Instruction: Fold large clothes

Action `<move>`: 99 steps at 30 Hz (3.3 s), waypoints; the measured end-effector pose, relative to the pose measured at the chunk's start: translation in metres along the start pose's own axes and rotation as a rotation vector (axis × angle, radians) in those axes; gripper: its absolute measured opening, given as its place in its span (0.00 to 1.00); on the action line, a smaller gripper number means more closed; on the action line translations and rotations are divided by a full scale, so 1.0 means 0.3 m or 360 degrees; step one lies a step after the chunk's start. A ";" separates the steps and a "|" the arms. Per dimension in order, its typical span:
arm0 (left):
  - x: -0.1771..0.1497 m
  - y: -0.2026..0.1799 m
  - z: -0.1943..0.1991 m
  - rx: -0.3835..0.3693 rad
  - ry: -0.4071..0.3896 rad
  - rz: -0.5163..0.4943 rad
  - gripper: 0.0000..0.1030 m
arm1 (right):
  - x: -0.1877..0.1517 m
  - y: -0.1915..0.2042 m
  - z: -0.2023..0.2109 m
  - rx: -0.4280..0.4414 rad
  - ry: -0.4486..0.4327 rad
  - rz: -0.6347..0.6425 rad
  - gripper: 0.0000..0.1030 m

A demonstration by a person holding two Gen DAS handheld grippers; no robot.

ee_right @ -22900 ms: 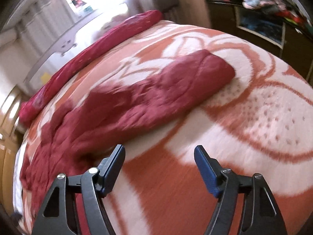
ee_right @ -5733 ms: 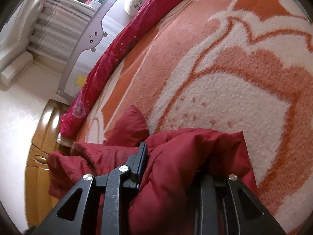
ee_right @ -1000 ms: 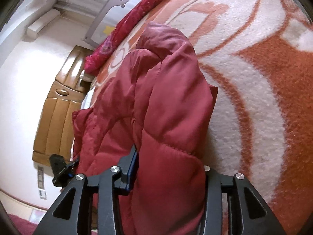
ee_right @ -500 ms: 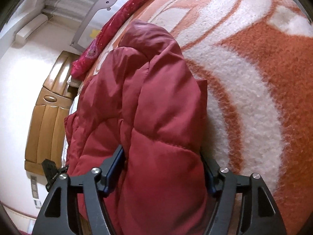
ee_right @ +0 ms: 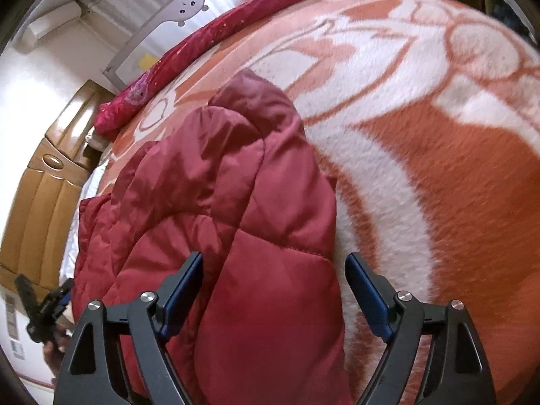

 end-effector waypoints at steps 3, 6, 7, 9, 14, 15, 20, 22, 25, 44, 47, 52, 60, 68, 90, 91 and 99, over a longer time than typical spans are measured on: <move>0.013 -0.013 0.034 -0.0039 -0.0027 0.0004 0.73 | 0.001 0.019 0.016 -0.0040 -0.0016 0.0038 0.83; 0.020 -0.047 0.067 -0.0085 -0.0056 -0.0040 0.73 | 0.003 0.037 0.043 -0.0060 -0.0061 0.0061 0.83; 0.022 -0.057 0.071 -0.0099 -0.0059 -0.0051 0.73 | 0.001 0.044 0.053 -0.0064 -0.0077 0.0066 0.83; 0.022 -0.086 0.084 -0.0134 -0.0065 -0.0089 0.73 | 0.005 0.055 0.066 -0.0062 -0.0097 0.0077 0.83; 0.008 -0.163 0.101 -0.0210 -0.0057 -0.0167 0.73 | 0.016 0.112 0.095 -0.0052 -0.0132 0.0155 0.83; 0.004 -0.179 0.101 -0.0236 -0.0047 -0.0181 0.73 | 0.016 0.126 0.097 -0.0048 -0.0132 0.0172 0.83; -0.022 -0.246 0.099 -0.0292 -0.0019 -0.0251 0.73 | 0.007 0.220 0.062 0.0005 -0.0091 0.0287 0.83; -0.034 -0.275 0.094 -0.0308 -0.0003 -0.0284 0.73 | -0.004 0.259 0.036 0.0040 -0.0061 0.0332 0.83; -0.053 -0.319 0.086 -0.0335 0.0018 -0.0337 0.73 | -0.025 0.349 -0.022 0.0098 0.0006 0.0456 0.83; 0.069 -0.448 -0.189 -0.0166 0.0293 -0.0428 0.71 | 0.153 0.234 -0.386 -0.0275 0.0233 0.0447 0.81; 0.138 -0.429 -0.266 -0.0094 0.0388 -0.0349 0.68 | 0.174 0.192 -0.391 -0.0263 0.0213 0.0389 0.81; 0.222 -0.393 -0.414 0.0057 0.0454 -0.0268 0.68 | 0.206 0.149 -0.388 -0.0257 0.0173 0.0314 0.81; 0.275 -0.347 -0.557 0.0067 0.0512 -0.0157 0.71 | 0.252 0.107 -0.402 -0.0254 0.0136 0.0217 0.81; 0.288 -0.318 -0.439 0.0056 0.0420 -0.0119 0.70 | 0.265 0.059 -0.418 -0.0235 0.0125 0.0137 0.81; -0.088 -0.384 -0.051 -0.0248 0.0212 -0.0476 0.70 | 0.085 0.315 -0.102 -0.0118 -0.0065 0.0454 0.83; -0.093 -0.388 -0.050 -0.0239 0.0208 -0.0478 0.70 | 0.060 0.338 -0.085 -0.0115 -0.0069 0.0482 0.83; -0.109 -0.416 -0.057 -0.0174 0.0171 -0.0533 0.71 | -0.201 0.419 -0.146 -0.0270 0.0118 0.0745 0.85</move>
Point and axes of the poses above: each gripper's, at about its wrist camera, not at the fingertips, and z roughly against the way its jaws point, y to its left, x to its top, the point moved 3 cm from there along -z, roughly the way its jaws point, and after that the axes turned 14 degrees about x, right-handed, at the moved point
